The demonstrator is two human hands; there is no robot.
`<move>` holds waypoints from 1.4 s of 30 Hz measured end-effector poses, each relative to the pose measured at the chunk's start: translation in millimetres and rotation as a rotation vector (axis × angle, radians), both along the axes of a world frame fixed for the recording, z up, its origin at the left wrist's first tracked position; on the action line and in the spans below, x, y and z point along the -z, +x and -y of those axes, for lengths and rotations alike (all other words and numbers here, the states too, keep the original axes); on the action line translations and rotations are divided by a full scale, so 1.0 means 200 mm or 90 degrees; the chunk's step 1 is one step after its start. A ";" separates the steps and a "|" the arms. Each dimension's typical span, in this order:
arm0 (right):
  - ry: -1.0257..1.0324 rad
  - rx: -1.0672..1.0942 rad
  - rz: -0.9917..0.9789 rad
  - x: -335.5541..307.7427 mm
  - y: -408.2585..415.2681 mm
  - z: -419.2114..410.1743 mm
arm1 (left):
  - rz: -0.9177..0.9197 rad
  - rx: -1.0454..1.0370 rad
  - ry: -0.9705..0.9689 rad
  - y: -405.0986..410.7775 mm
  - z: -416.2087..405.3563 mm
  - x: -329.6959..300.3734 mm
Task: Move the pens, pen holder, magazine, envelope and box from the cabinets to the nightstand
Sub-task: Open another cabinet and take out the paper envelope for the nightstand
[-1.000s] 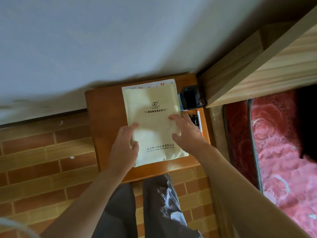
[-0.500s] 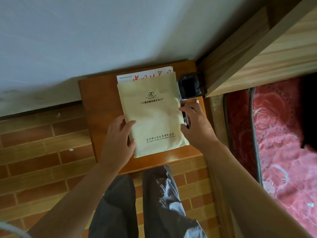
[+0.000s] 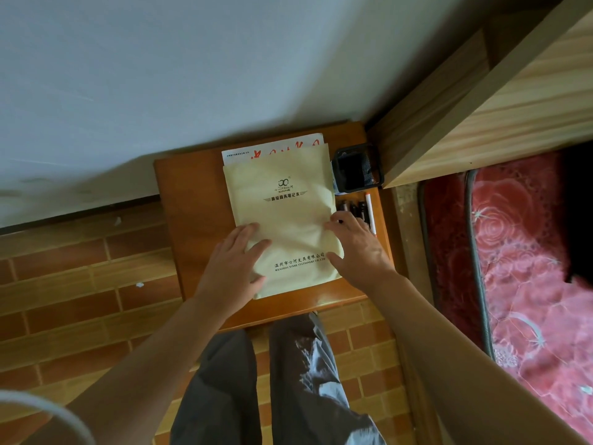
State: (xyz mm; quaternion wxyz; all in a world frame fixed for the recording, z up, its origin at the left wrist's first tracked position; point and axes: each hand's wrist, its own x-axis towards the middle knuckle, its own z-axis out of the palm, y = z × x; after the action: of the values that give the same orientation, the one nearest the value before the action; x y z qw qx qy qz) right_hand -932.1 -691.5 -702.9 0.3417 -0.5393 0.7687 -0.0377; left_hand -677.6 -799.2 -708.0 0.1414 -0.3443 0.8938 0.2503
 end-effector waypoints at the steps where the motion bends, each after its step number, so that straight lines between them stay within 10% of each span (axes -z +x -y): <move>1: 0.003 -0.004 -0.002 0.00 0.00 0.01 | 0.001 -0.002 0.002 0.00 0.00 0.00; 27: 0.012 -0.067 -0.027 -0.95 0.02 0.07 | 0.078 -0.148 -0.091 0.03 -0.03 -1.01; 42: -0.050 -0.246 -0.101 -1.68 0.64 0.19 | 0.099 -0.329 -0.224 0.83 -0.21 -1.91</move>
State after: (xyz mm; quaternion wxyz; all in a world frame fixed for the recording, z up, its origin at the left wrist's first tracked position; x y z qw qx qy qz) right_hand -804.1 -729.7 -366.3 0.2595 -0.6910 0.6735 0.0411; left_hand -511.8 -757.8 -326.5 0.0791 -0.5973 0.7927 0.0925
